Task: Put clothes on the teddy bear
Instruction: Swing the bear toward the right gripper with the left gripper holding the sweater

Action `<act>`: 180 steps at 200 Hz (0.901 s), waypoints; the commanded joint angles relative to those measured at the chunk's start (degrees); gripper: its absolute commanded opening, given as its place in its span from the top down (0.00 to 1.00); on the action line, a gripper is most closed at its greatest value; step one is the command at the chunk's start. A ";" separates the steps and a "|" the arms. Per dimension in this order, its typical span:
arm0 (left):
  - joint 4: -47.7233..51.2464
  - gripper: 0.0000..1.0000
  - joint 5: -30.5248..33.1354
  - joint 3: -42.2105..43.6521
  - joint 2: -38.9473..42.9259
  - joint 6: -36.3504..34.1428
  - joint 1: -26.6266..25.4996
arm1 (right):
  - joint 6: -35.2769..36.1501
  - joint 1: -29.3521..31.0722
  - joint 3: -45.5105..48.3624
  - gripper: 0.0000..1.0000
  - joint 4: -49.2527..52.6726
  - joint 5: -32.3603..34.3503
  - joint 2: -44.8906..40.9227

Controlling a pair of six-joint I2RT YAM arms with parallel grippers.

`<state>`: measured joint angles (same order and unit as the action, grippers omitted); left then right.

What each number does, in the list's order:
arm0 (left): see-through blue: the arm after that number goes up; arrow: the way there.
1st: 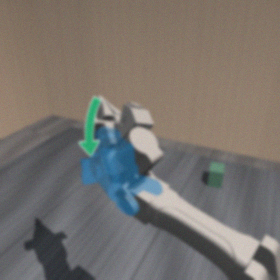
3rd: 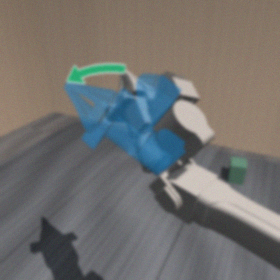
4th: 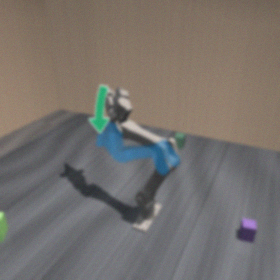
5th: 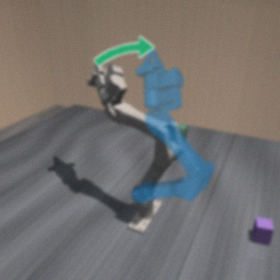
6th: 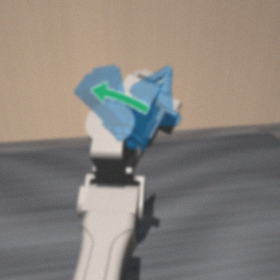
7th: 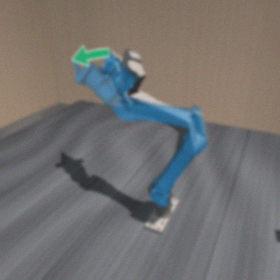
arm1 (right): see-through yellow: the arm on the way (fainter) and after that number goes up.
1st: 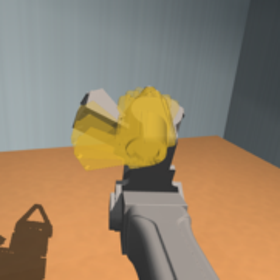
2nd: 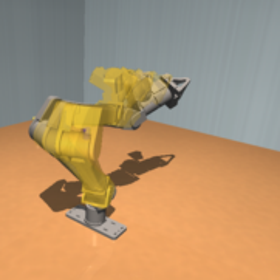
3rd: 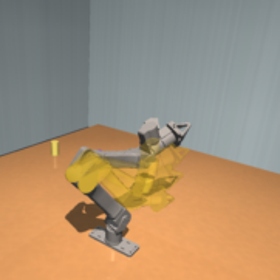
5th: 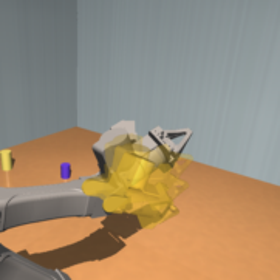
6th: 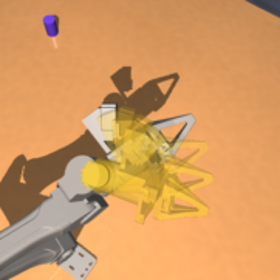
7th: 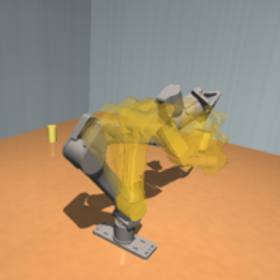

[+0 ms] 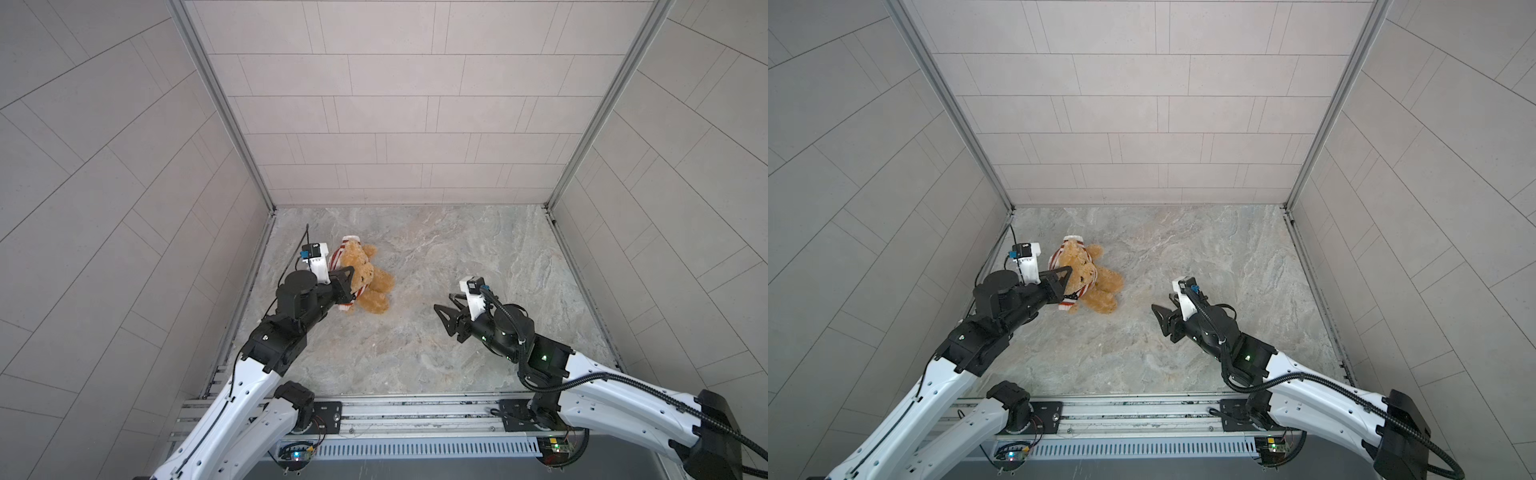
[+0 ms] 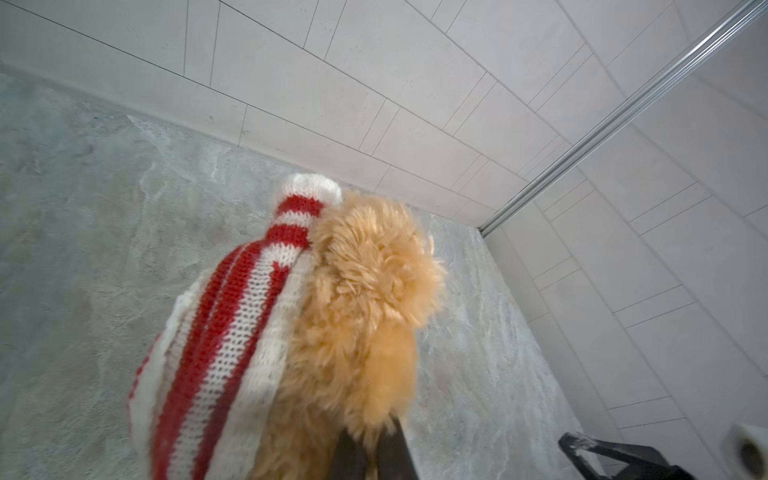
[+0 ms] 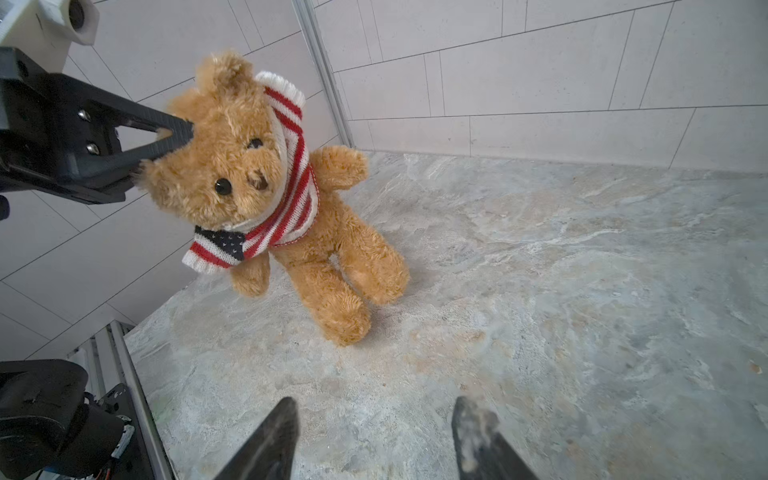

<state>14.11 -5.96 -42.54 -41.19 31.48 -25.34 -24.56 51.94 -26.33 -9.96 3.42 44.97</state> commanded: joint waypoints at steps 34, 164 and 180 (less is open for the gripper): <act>2.78 1.00 22.22 -6.04 -9.95 -10.35 -19.58 | -5.89 -8.43 1.31 0.37 4.15 -6.97 -3.75; -18.51 1.00 19.09 -2.15 -34.63 3.14 -40.56 | -21.45 -22.85 11.45 0.34 0.60 -21.90 -11.88; -19.91 1.00 19.40 -1.46 -34.94 3.38 -40.92 | -23.94 -22.72 12.41 0.33 -4.46 -23.47 -9.86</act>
<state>-0.82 13.41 -45.17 -75.88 32.99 -65.73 -42.61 29.23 -15.00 -5.56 -16.03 33.01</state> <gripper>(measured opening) 0.053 0.664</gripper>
